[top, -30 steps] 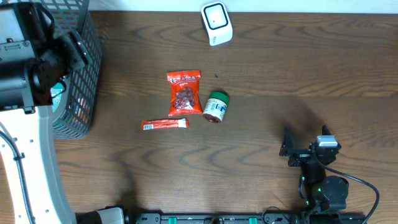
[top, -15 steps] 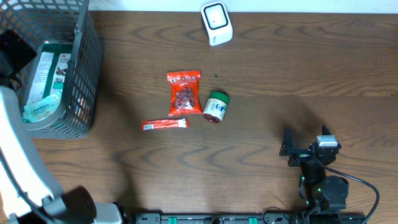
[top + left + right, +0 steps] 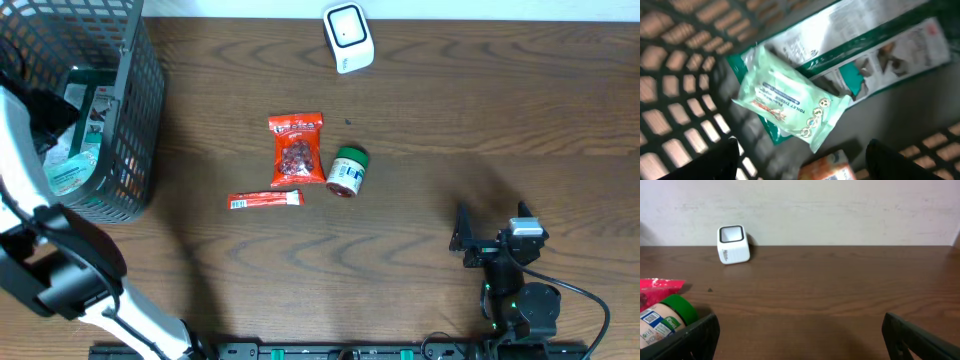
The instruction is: Scan the item barcode
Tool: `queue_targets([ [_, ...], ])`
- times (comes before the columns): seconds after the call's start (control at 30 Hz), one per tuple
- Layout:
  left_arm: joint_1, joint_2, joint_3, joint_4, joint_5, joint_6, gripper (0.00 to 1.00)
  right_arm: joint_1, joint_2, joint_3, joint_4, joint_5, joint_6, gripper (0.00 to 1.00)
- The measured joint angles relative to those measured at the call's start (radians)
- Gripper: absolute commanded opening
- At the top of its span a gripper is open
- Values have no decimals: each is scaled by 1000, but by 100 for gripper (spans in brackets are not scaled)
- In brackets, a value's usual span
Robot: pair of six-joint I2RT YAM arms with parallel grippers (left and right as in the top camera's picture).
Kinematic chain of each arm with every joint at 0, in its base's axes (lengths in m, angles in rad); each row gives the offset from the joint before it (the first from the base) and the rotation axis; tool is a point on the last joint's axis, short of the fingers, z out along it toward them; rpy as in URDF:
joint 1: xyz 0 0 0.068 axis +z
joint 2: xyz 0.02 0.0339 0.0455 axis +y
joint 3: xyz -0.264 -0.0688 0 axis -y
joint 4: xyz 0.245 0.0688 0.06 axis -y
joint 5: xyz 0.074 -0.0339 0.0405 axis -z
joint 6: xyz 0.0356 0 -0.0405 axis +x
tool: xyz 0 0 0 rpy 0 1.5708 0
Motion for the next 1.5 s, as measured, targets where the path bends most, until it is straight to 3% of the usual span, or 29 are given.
queue_targets([
  [0.33, 0, 69, -48, -45, -27, -565, 81, 0, 0, 0, 0, 0, 0, 99],
  [0.53, 0, 80, -99, -39, -78, -758, 81, 0, 0, 0, 0, 0, 0, 99],
  [0.73, 0, 80, -142, 20, -105, -821, 81, 0, 0, 0, 0, 0, 0, 99],
  [1.27, 0, 93, -291, 218, -118, -846, 80, 0, 0, 0, 0, 0, 0, 99],
  [1.5, -3, 93, -315, 264, -130, -850, 53, 0, 0, 0, 0, 0, 0, 99],
])
